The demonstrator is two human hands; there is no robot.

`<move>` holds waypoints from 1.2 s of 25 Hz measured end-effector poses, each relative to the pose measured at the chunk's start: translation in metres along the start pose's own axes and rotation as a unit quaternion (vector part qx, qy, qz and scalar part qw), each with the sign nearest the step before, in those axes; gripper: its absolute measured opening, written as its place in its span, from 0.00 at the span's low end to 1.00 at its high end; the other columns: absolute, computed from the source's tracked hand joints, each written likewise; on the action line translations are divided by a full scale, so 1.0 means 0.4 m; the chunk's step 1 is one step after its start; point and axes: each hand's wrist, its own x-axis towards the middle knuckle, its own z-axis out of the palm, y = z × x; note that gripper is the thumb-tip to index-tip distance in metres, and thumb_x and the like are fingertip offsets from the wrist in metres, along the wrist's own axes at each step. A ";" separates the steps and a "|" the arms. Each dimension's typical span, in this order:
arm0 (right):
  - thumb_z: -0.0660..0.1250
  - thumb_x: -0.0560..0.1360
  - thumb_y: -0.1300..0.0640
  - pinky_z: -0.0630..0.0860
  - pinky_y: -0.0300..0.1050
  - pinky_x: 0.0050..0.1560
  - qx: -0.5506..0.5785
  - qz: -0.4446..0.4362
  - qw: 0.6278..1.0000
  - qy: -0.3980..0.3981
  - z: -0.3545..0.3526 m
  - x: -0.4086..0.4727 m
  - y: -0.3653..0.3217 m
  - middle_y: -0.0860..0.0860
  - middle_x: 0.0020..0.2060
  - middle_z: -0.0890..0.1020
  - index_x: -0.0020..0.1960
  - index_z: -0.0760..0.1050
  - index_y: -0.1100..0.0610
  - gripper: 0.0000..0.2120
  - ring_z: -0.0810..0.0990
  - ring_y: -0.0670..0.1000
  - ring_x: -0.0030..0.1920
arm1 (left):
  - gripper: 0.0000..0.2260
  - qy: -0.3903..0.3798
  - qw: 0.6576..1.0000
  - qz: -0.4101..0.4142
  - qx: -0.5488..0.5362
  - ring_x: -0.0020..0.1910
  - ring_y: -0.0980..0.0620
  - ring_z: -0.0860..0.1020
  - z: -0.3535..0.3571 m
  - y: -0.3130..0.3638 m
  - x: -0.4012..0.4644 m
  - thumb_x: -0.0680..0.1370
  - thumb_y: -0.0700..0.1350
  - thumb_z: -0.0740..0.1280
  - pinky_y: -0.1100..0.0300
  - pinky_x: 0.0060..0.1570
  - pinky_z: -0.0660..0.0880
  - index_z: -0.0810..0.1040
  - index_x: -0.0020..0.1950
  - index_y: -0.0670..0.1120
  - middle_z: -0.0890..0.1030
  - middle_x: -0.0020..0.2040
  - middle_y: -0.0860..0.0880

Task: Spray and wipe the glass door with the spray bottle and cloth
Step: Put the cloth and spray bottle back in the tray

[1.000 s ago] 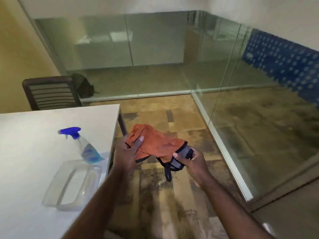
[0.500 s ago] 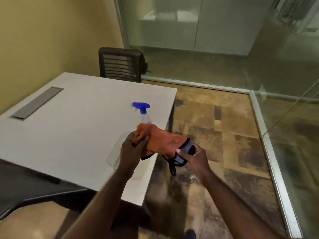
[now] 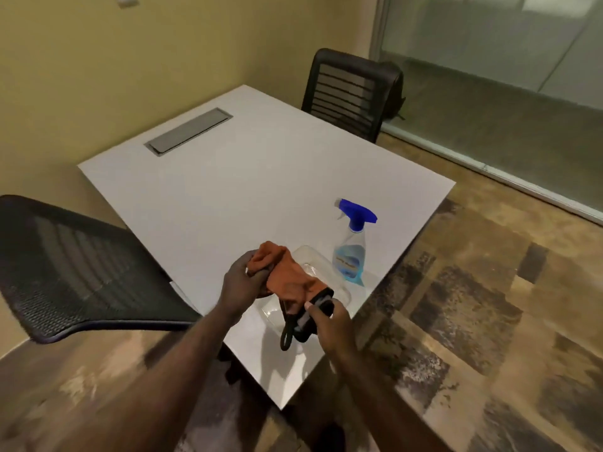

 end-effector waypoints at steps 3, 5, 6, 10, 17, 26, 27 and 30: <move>0.65 0.78 0.56 0.74 0.57 0.64 -0.005 0.013 0.999 -0.046 0.030 0.043 -0.003 0.59 0.65 0.75 0.71 0.65 0.57 0.23 0.77 0.59 0.61 | 0.19 0.040 0.998 -0.032 0.022 0.49 0.51 0.85 -0.001 -0.020 0.039 0.76 0.35 0.69 0.57 0.37 0.84 0.81 0.51 0.60 0.85 0.49 0.52; 0.62 0.79 0.57 0.74 0.57 0.65 -0.017 0.025 0.998 -0.061 0.044 0.069 -0.008 0.58 0.67 0.72 0.76 0.58 0.54 0.27 0.75 0.59 0.63 | 0.16 0.060 0.997 -0.040 0.042 0.54 0.44 0.84 0.004 -0.040 0.062 0.75 0.34 0.70 0.45 0.47 0.85 0.83 0.54 0.54 0.85 0.53 0.47; 0.62 0.79 0.57 0.75 0.57 0.64 -0.018 0.027 0.997 -0.072 0.050 0.080 -0.009 0.57 0.67 0.72 0.76 0.56 0.52 0.28 0.75 0.59 0.63 | 0.15 0.067 0.995 -0.040 0.059 0.56 0.43 0.83 0.006 -0.054 0.073 0.75 0.35 0.71 0.42 0.51 0.84 0.84 0.56 0.52 0.84 0.54 0.45; 0.66 0.76 0.58 0.79 0.50 0.57 -0.015 0.052 0.990 -0.130 0.072 0.108 -0.012 0.55 0.60 0.76 0.71 0.63 0.53 0.25 0.79 0.54 0.55 | 0.11 0.095 0.981 -0.019 0.169 0.53 0.46 0.81 0.020 -0.116 0.101 0.75 0.42 0.73 0.54 0.52 0.77 0.85 0.56 0.48 0.85 0.52 0.44; 0.68 0.73 0.51 0.77 0.45 0.50 0.043 0.115 0.976 -0.179 0.082 0.165 -0.015 0.52 0.51 0.81 0.56 0.73 0.53 0.14 0.79 0.52 0.52 | 0.11 0.138 0.965 -0.055 0.215 0.54 0.43 0.78 0.058 -0.161 0.105 0.75 0.43 0.71 0.44 0.56 0.76 0.85 0.56 0.51 0.80 0.51 0.48; 0.70 0.74 0.51 0.77 0.41 0.46 0.051 0.071 0.989 -0.120 0.037 0.177 -0.037 0.45 0.49 0.80 0.55 0.75 0.52 0.12 0.78 0.48 0.49 | 0.28 0.136 0.958 -0.046 0.250 0.64 0.46 0.74 0.074 -0.163 0.100 0.71 0.47 0.77 0.45 0.64 0.72 0.76 0.70 0.54 0.76 0.64 0.47; 0.70 0.74 0.52 0.77 0.41 0.49 0.032 0.044 0.997 -0.048 0.015 0.182 -0.041 0.46 0.53 0.78 0.61 0.72 0.51 0.17 0.77 0.48 0.51 | 0.30 0.145 0.955 -0.018 0.259 0.65 0.46 0.72 0.080 -0.158 0.095 0.70 0.47 0.77 0.45 0.64 0.70 0.74 0.71 0.54 0.74 0.65 0.47; 0.74 0.72 0.56 0.77 0.45 0.56 0.010 -0.090 0.986 0.141 -0.069 0.204 -0.062 0.51 0.63 0.71 0.70 0.63 0.52 0.31 0.73 0.47 0.59 | 0.29 0.140 0.945 0.105 0.276 0.65 0.47 0.72 0.117 -0.123 0.086 0.70 0.50 0.76 0.46 0.64 0.67 0.73 0.70 0.53 0.74 0.64 0.49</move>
